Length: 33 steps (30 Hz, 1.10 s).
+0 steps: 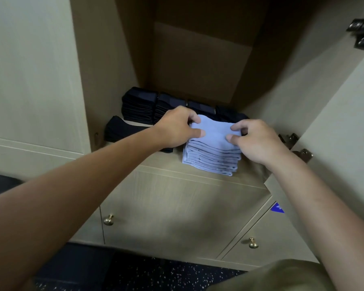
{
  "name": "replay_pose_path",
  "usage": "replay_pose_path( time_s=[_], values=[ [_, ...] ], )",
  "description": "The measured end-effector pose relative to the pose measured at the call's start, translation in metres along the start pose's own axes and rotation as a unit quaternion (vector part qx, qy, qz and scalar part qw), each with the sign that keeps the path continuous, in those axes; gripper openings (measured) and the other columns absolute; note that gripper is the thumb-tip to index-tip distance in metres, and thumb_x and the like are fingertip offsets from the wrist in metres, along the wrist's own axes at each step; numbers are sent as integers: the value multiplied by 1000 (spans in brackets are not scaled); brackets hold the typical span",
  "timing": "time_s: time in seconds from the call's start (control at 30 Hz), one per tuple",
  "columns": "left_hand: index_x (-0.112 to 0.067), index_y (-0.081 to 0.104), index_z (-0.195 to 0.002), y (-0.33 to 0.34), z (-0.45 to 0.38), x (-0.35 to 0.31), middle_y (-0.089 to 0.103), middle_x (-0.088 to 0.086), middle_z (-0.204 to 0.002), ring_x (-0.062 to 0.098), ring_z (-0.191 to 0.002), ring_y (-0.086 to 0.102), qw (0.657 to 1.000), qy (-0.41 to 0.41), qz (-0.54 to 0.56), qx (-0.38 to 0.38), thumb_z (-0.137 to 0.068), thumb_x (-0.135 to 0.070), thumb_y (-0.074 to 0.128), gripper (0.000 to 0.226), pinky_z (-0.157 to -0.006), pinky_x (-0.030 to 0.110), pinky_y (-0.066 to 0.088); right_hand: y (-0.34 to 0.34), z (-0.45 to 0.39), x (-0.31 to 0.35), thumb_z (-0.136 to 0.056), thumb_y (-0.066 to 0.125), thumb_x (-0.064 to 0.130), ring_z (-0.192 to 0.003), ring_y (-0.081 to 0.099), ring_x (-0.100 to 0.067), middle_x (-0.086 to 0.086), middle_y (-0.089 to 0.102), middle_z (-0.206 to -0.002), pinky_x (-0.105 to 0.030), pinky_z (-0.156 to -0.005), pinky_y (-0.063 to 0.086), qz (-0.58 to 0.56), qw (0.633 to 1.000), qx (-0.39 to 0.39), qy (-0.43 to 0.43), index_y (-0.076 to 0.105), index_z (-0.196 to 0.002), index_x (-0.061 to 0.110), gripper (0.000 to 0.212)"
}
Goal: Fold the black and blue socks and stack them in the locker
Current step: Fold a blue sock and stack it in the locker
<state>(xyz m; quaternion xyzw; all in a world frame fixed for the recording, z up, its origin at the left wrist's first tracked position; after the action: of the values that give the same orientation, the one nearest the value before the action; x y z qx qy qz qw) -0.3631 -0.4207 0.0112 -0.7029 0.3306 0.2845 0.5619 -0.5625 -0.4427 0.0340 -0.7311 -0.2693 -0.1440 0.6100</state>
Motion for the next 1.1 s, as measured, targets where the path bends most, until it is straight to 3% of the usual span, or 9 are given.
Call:
replay_pose_path(
  time_s=[0.17,0.27,0.33,0.43,0.53,0.67,0.9,1.0,1.1],
  values=[
    [-18,68,-120,-8,4,-9,59,-15,-90,-1,-78,56,999,37,-27,-15,-93,-33,73,31,-63,5,39,0,2,4,-98,64,37,-124,55,-24,-4,59,-137,-26,-89,37,53,999,6,-5,61,-135,20,41],
    [-19,71,-112,-18,9,-14,66,-15,-95,-5,-76,57,997,58,-41,-37,-93,-31,72,23,-61,-2,37,-3,4,7,-98,63,38,-126,53,-24,-3,59,-137,-28,-90,37,71,997,-6,-14,63,-132,19,39],
    [-22,71,-106,-24,13,-14,70,-13,-101,-7,-74,59,995,62,-53,-53,-94,-31,71,15,-63,3,39,-6,5,11,-98,63,37,-125,52,-25,-4,59,-134,-28,-88,37,76,996,-25,-27,65,-128,19,35],
    [-25,69,-97,-34,27,-12,70,-13,-92,-5,-74,60,993,59,-75,-71,-96,-29,66,5,-64,14,41,-10,13,22,-98,62,33,-126,48,-26,-5,56,-129,-33,-91,42,91,992,-58,-60,67,-122,19,29],
    [-27,66,-92,-43,46,-8,69,-13,-86,0,-76,60,991,57,-99,-76,-96,-30,64,5,-66,24,43,-13,25,37,-99,60,32,-127,43,-24,-3,52,-128,-37,-94,44,111,988,-76,-81,67,-120,19,26],
    [-29,63,-89,-55,69,1,70,-16,-79,-4,-73,58,987,49,-141,-53,-94,-35,67,8,-69,28,48,-9,43,59,-97,58,34,-114,50,-19,4,57,-111,-39,-90,48,87,987,-78,-109,66,-101,25,12],
    [-31,62,-85,-85,115,21,68,-17,-77,1,-73,61,980,7,-194,-32,-92,-39,69,12,-74,32,54,29,77,101,-98,58,38,-91,59,-12,10,65,-91,-34,-73,50,59,985,40,-160,61,-91,26,15],
    [-31,63,-84,-103,138,33,68,-16,-80,2,-75,61,979,-30,-201,-29,-92,-41,68,13,-76,32,54,47,95,120,-97,60,40,-85,59,-11,10,65,-85,-36,-73,52,49,975,85,-197,60,-91,28,14],
    [-31,64,-85,-121,162,39,69,-14,-89,-1,-67,56,972,-42,-228,-25,-93,-42,67,14,-73,29,50,63,114,140,-96,59,43,-91,56,-11,11,63,-92,-37,-77,50,43,966,117,-227,59,-96,30,13]
  ],
)
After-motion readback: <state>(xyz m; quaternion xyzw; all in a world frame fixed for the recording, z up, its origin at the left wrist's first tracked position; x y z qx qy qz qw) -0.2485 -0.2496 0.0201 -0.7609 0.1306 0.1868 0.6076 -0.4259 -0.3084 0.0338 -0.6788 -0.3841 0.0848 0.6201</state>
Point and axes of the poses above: each hand's wrist, its own z-axis away from the middle knuckle, its own y-axis out of the palm, x = y × z, the point moved 9 cm from there along -z, towards the middle knuckle
